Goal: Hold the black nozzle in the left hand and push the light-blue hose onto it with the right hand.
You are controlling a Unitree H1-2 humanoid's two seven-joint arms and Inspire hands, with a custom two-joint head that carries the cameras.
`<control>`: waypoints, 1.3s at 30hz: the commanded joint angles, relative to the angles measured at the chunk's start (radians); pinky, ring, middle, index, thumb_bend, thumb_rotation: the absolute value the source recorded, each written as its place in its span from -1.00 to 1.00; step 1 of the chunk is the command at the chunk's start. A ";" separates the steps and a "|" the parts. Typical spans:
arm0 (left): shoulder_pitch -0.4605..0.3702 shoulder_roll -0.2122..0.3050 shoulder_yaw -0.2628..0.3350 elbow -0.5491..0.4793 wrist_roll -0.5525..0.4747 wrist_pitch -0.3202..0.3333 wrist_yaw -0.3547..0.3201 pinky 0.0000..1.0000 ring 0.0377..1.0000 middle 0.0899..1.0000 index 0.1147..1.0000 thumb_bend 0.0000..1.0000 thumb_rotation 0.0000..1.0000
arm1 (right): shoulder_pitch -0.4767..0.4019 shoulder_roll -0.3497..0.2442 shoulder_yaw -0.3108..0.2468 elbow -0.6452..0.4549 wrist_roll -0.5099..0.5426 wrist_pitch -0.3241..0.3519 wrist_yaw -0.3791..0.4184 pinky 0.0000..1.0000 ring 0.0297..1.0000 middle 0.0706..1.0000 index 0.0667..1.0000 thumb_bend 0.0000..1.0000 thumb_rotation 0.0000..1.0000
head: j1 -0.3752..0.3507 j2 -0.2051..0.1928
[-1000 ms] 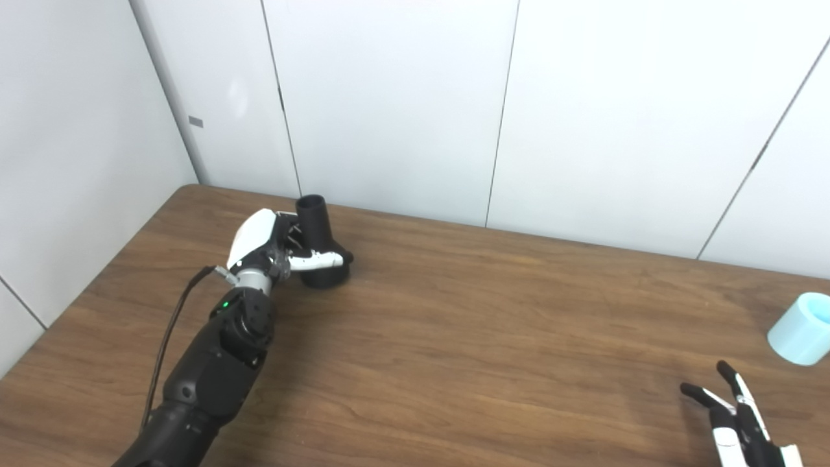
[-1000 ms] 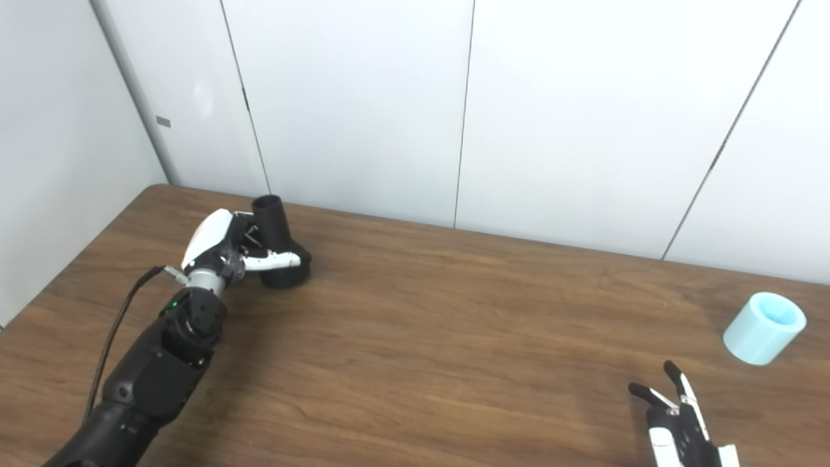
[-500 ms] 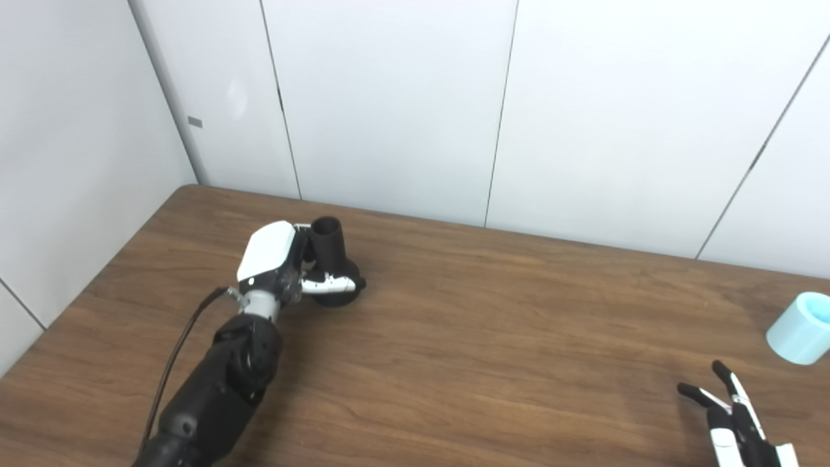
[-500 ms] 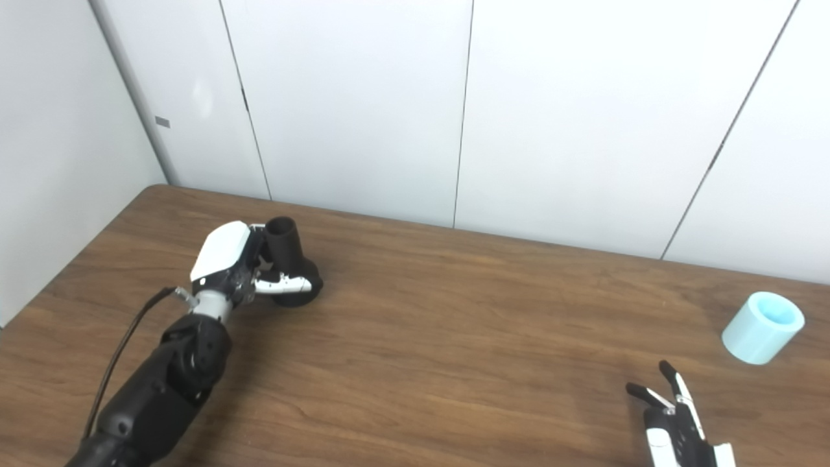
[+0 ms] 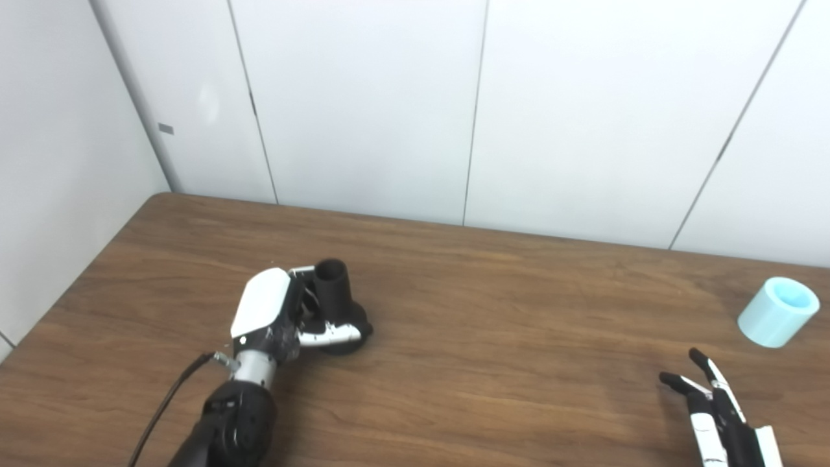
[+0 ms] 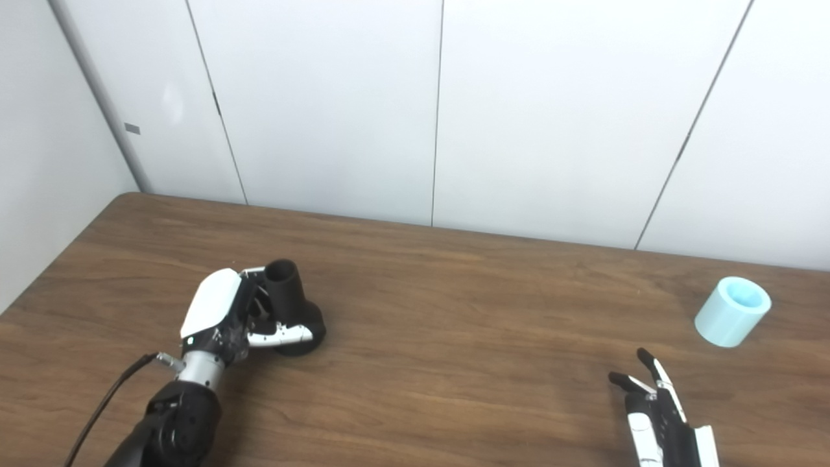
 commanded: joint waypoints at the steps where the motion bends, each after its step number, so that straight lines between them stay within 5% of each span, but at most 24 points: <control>1: 0.016 -0.012 -0.009 -0.048 0.021 0.033 -0.040 -0.13 -0.05 -0.12 -0.16 0.04 -1.00 | 0.014 0.018 0.010 0.000 0.021 0.031 0.011 0.86 0.65 0.47 0.78 -0.10 0.99 | -0.023 0.006; 9: 0.080 -0.054 -0.054 -0.156 0.073 0.010 -0.077 -0.04 0.05 -0.06 -0.20 0.04 -1.00 | 0.004 -0.031 0.018 -0.162 -0.023 0.143 0.049 0.71 0.59 0.48 0.76 -0.20 0.70 | -0.104 0.022; 13: 0.104 -0.083 -0.077 -0.184 0.090 -0.021 -0.080 -0.06 0.04 -0.07 -0.19 0.04 -1.00 | -0.011 -0.092 -0.015 -0.210 -0.021 0.134 0.065 0.58 0.58 0.52 0.74 -0.10 0.24 | -0.149 0.017; 16: 0.114 -0.105 -0.093 -0.191 0.094 -0.037 -0.083 -0.05 0.04 -0.07 -0.19 0.04 -1.00 | -0.030 -0.119 -0.050 -0.224 0.000 0.108 0.058 0.65 0.64 0.51 0.69 -0.03 -0.30 | -0.191 0.017; 20: 0.118 -0.134 -0.113 -0.195 0.102 -0.040 -0.100 -0.03 0.06 -0.07 -0.19 0.04 -1.00 | -0.059 -0.141 -0.088 -0.281 0.015 0.161 0.067 0.43 0.55 0.50 0.65 0.29 -0.31 | -0.237 0.019; 27: 0.108 -0.161 -0.126 -0.153 0.090 -0.071 -0.102 -0.01 0.10 -0.10 -0.17 0.04 -1.00 | -0.148 -0.240 -0.146 -0.298 -0.082 0.203 0.067 0.45 0.51 0.50 0.62 0.54 -0.63 | -0.325 0.029; 34: 0.093 -0.160 -0.128 -0.126 0.080 -0.097 -0.118 -0.02 0.09 -0.10 -0.18 0.04 -1.00 | -0.279 -0.404 -0.168 -0.318 -0.201 0.331 0.140 0.52 0.57 0.57 0.50 0.63 -0.59 | -0.436 0.056; 39: 0.093 -0.157 -0.138 -0.123 0.078 -0.090 -0.148 -0.05 0.05 -0.11 -0.17 0.04 -1.00 | -0.419 -0.567 -0.128 -0.238 -0.311 0.366 0.231 0.52 0.61 0.51 0.43 0.70 -0.80 | -0.476 0.063</control>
